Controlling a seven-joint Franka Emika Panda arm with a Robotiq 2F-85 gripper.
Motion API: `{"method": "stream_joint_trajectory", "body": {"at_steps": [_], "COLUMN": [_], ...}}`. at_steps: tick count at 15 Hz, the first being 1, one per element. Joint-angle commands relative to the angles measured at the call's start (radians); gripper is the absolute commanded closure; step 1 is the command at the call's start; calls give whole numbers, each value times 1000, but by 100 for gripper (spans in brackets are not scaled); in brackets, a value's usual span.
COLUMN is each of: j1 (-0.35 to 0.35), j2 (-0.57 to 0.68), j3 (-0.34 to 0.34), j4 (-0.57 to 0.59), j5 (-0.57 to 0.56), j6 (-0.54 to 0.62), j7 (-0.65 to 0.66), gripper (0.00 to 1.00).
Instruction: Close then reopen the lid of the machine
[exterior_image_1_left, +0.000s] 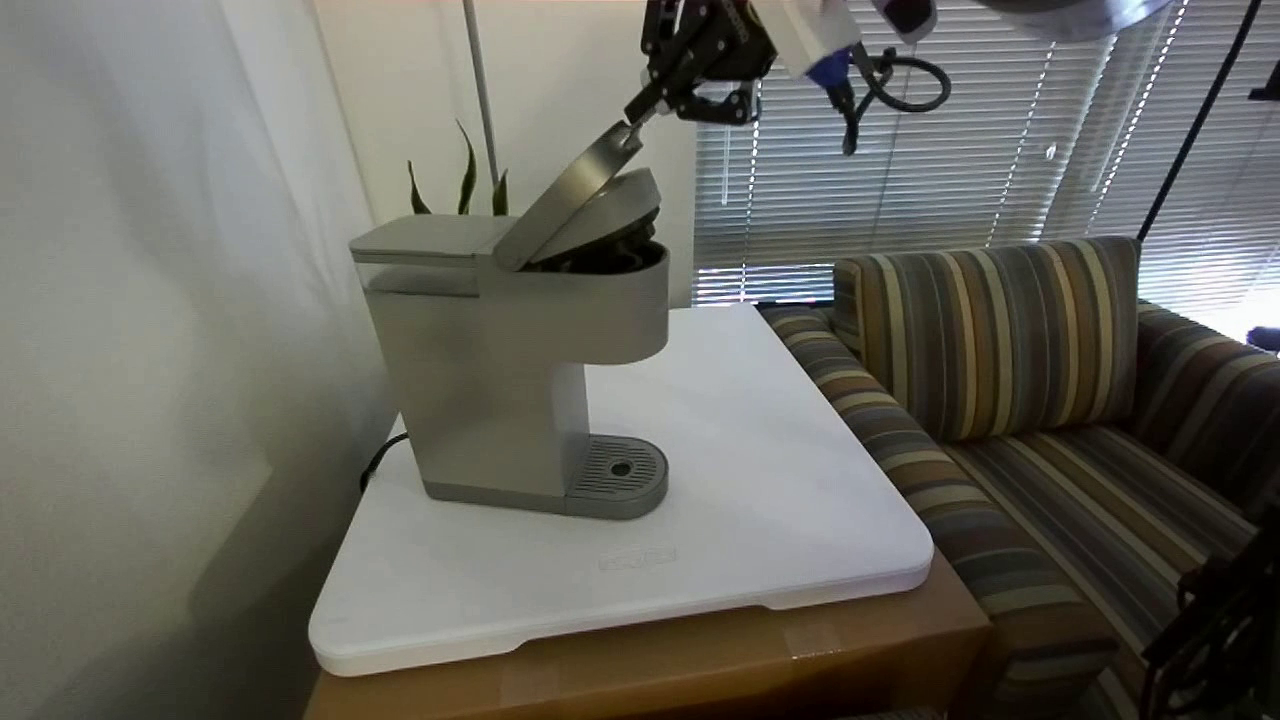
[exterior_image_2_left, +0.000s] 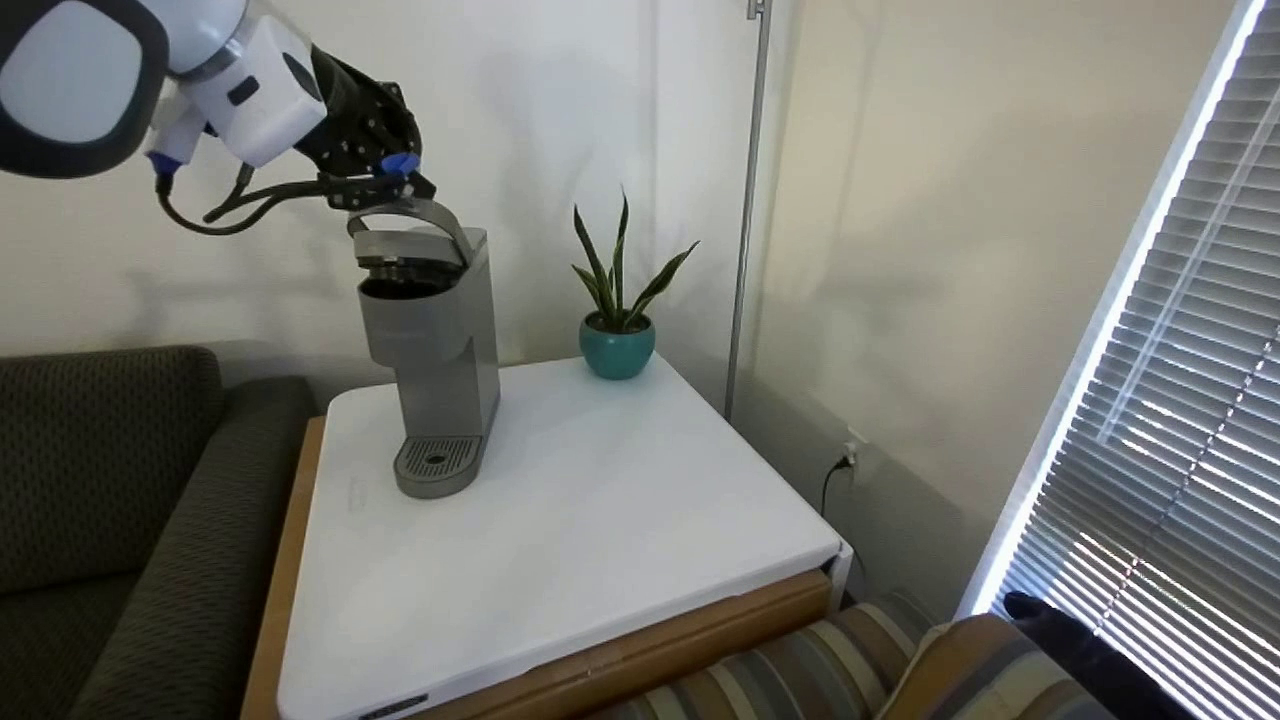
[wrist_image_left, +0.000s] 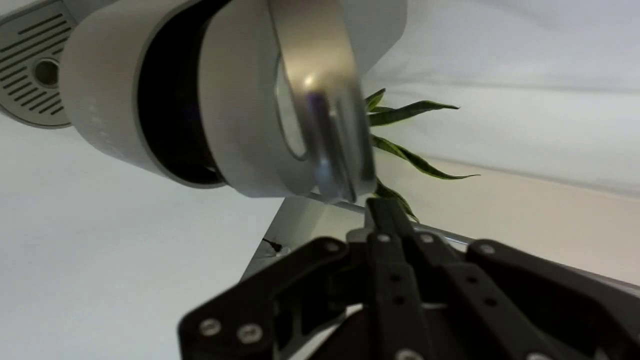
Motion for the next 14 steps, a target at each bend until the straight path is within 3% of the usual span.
{"method": "stream_joint_trajectory", "body": {"at_steps": [1, 12, 14], "j1": [16, 24, 58], "j2": [-15, -30, -33], "j3": [-5, -14, -54], "j4": [36, 56, 52], "j5": [44, 95, 123], "j6": [1, 9, 11], "j7": [-66, -127, -151], "gripper": [100, 100, 100]}}
